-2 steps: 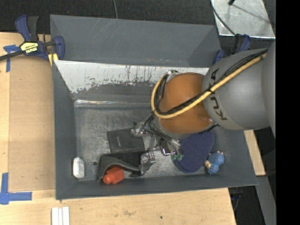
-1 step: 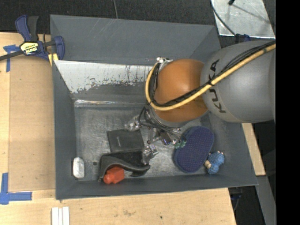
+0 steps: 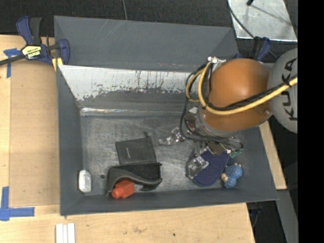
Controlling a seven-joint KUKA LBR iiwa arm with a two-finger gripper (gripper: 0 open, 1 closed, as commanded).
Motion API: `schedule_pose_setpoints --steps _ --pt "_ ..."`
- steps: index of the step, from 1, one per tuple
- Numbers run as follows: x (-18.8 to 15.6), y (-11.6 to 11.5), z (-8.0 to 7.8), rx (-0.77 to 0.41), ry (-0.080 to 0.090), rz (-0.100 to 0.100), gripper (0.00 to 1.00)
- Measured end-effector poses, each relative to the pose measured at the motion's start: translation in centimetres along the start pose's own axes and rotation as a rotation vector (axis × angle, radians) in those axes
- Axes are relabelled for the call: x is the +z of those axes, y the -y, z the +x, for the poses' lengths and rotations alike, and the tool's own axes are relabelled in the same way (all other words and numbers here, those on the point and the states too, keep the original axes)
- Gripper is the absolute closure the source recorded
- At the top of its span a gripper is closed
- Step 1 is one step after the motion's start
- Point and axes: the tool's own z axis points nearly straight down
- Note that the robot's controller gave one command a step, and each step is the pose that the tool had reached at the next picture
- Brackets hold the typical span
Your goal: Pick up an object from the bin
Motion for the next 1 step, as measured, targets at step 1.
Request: schedule_pose_setpoints --steps 1 --pt "0.14 -0.18 -0.04 -0.001 -0.002 -0.003 1.00"
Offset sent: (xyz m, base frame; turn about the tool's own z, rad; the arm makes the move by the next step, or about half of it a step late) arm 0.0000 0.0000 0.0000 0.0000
